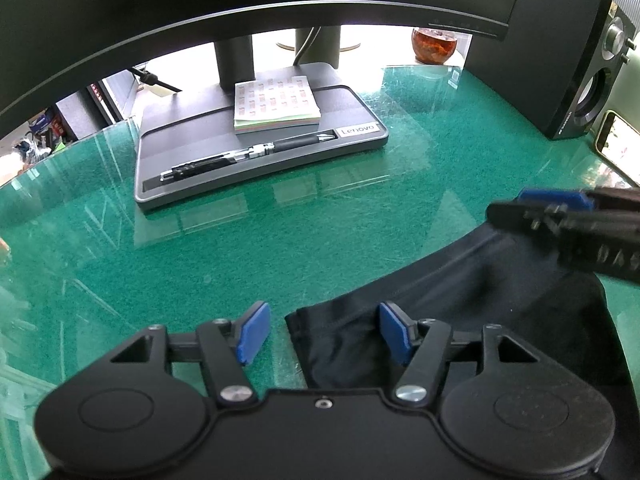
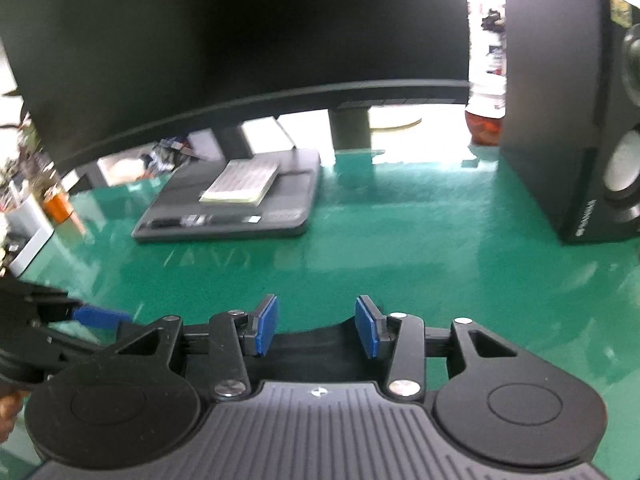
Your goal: Fold clothes
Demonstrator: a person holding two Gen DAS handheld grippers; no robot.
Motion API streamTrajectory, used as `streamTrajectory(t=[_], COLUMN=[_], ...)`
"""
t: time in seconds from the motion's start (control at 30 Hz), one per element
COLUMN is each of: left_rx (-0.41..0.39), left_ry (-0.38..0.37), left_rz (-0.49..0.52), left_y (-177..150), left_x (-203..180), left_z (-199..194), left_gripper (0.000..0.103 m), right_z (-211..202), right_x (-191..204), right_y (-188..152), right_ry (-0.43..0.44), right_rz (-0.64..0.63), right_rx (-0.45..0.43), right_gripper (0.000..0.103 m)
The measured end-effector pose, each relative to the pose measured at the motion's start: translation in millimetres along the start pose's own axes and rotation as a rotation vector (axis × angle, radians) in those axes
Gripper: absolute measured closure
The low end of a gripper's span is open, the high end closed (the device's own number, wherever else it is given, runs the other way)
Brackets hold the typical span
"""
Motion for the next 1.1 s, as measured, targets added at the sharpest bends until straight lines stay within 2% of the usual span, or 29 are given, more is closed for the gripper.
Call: streamTrajectory(t=[0.27,1.1], left_rx=[0.000,0.002], left_ry=[0.003,0.010], left_rz=[0.004,0.001], left_y=[0.0,-1.9], left_x=[0.9,3.9], left_z=[0.6,0.9], left_gripper=[0.040,0.034], right_z=[5.2,4.2], right_x=[-4.8,-4.3], right_y=[-5.8,-7.5], right_ry=[-0.002,-0.015], right_rz=[0.000,-0.021], right_rx=[0.053,0.059], right_gripper=[0.061,0.061])
Point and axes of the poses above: each gripper's, at about its wrist camera, not at the fingertips, and z roughly the way its jaws point, x to its left, y to its top, the point moved 3 cm from there along z, roughly the way its jaws point, and after that the axes turned 5 degrees about -x, right-handed, at the moved point
